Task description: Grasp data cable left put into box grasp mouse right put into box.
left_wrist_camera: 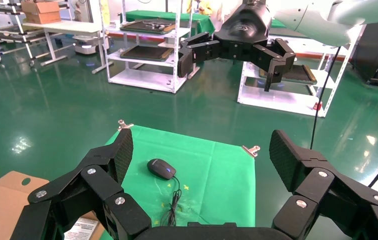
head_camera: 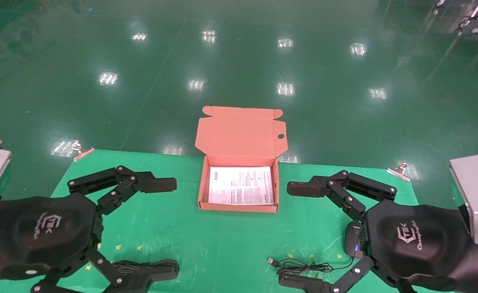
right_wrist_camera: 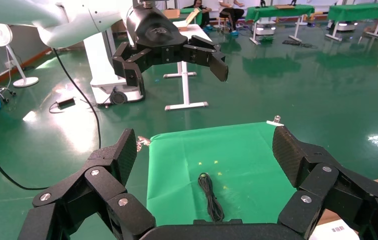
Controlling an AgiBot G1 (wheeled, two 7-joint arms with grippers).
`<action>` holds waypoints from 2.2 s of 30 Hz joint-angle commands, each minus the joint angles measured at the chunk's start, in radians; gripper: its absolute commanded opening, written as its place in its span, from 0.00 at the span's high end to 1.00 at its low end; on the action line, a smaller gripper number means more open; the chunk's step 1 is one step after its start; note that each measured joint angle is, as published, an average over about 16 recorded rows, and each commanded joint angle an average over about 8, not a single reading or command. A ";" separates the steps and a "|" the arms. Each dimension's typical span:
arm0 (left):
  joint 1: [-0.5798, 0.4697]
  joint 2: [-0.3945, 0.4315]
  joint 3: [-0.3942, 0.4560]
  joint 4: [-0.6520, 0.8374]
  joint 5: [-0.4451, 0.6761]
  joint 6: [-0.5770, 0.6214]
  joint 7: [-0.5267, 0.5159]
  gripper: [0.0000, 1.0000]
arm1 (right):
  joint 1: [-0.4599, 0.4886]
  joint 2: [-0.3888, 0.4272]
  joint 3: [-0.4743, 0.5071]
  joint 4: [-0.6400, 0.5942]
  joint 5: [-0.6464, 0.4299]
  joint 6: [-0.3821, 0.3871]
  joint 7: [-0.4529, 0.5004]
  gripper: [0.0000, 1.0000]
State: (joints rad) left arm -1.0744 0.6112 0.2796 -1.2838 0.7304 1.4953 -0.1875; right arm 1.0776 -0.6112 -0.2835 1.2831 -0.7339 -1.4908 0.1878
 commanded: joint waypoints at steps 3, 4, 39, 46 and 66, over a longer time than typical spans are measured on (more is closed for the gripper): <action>0.000 0.000 0.000 0.000 0.000 0.000 0.000 0.00 | 0.000 0.000 0.000 0.000 0.000 0.000 0.000 0.00; 0.000 0.000 0.000 0.000 0.000 0.000 0.000 0.00 | 0.000 0.000 0.000 0.000 0.000 0.000 0.000 0.00; -0.184 0.023 0.132 0.032 0.227 0.064 -0.077 0.00 | 0.140 -0.007 -0.055 0.026 -0.233 -0.031 -0.129 0.00; -0.288 0.046 0.253 0.063 0.373 0.083 -0.097 0.00 | 0.262 -0.036 -0.159 0.059 -0.483 -0.059 -0.254 0.00; -0.532 0.177 0.653 0.095 0.845 0.068 -0.091 0.00 | 0.366 -0.157 -0.423 0.072 -0.996 0.035 -0.501 0.00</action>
State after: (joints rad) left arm -1.5950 0.7858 0.9196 -1.1875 1.5677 1.5563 -0.2843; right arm 1.4405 -0.7650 -0.7007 1.3541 -1.7209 -1.4556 -0.3027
